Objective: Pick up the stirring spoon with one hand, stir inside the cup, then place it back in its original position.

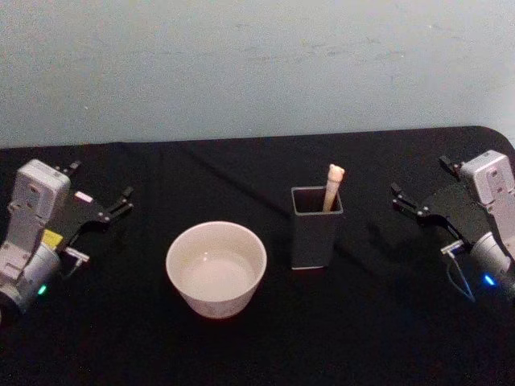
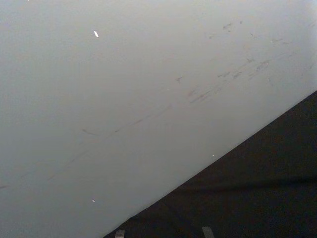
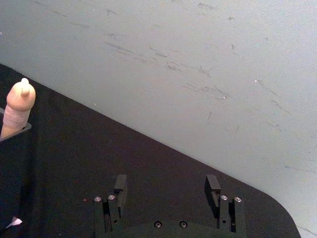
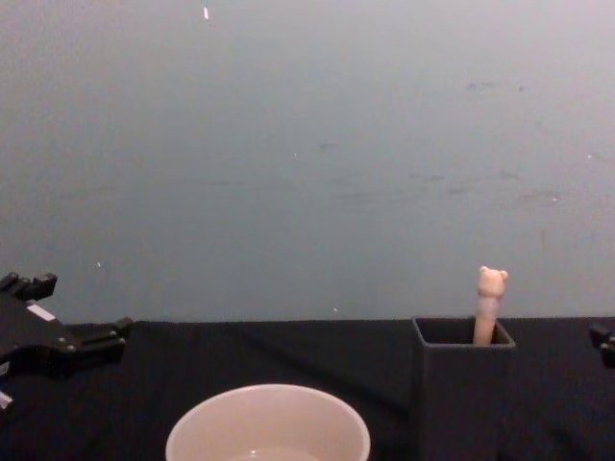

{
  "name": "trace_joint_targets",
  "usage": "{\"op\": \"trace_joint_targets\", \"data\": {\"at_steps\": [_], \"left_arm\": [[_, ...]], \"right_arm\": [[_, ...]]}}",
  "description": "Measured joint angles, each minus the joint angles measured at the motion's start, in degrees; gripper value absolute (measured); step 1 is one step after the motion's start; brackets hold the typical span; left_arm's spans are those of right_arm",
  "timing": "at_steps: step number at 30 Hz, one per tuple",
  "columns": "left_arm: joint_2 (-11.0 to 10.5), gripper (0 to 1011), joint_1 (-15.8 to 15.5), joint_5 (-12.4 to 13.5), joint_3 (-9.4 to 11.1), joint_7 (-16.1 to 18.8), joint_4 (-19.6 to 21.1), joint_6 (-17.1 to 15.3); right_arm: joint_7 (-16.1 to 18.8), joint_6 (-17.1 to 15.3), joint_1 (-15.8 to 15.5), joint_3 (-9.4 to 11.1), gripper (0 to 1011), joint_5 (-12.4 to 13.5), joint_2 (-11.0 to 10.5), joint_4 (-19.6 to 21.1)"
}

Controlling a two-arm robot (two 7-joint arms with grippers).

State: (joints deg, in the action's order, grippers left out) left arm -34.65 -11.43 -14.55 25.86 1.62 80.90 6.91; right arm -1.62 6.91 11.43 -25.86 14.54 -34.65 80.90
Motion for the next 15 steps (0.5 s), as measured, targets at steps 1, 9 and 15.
{"op": "trace_joint_targets", "data": {"at_steps": [1, 9, 15], "left_arm": [[0.0, 1002, 0.0, 0.0, 0.0, 0.0, 0.0, 0.0], [0.0, 1001, 0.0, 0.0, 0.0, 0.0, 0.0, 0.0], [0.0, 1001, 0.0, 0.0, 0.0, 0.0, 0.0, 0.0]], "right_arm": [[0.0, 0.0, 0.0, 0.0, 1002, 0.0, 0.01, 0.0], [0.0, -0.01, 0.0, 0.0, 1002, 0.0, 0.0, 0.0], [0.0, -0.01, 0.0, 0.0, 1002, 0.0, 0.0, 0.0]]}}
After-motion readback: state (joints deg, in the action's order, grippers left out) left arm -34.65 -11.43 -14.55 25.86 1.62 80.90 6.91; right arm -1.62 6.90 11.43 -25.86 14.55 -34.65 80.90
